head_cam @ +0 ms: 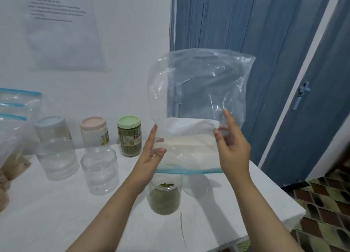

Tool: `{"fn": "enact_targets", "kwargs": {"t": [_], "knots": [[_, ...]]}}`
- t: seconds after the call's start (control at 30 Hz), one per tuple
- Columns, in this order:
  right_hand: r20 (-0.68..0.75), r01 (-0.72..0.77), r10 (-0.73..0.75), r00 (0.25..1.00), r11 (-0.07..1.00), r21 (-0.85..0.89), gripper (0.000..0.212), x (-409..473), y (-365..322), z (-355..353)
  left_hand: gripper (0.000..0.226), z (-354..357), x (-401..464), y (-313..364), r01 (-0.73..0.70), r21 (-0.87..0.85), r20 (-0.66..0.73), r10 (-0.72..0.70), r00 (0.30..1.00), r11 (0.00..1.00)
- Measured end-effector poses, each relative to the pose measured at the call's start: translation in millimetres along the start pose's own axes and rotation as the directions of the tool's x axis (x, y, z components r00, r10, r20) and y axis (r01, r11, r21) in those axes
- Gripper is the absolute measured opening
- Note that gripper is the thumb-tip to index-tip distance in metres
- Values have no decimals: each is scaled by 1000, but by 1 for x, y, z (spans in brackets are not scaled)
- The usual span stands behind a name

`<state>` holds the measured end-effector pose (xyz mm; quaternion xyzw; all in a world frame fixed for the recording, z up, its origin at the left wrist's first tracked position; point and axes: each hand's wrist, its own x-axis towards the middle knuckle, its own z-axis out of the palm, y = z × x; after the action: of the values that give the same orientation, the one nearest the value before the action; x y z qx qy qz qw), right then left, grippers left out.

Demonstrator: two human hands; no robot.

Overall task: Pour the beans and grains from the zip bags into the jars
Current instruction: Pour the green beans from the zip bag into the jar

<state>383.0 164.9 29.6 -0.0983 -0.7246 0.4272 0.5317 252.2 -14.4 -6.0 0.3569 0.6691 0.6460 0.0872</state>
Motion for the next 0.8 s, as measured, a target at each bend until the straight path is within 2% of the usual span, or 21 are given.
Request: {"fn": "enact_targets", "kwargs": {"t": [0.3, 0.5, 0.8], "knots": [[-24, 4, -4, 1000, 1000, -10, 56, 2, 2, 1, 79, -3, 1, -4, 16, -53, 27, -14, 1000, 998], [-75, -1, -1, 997, 1000, -20, 56, -2, 5, 1, 104, -18, -7, -13, 50, 130, 126, -67, 990, 990], [-63, 16, -18, 998, 999, -37, 56, -10, 5, 3, 94, -14, -18, -22, 33, 197, -37, -26, 999, 980]]}}
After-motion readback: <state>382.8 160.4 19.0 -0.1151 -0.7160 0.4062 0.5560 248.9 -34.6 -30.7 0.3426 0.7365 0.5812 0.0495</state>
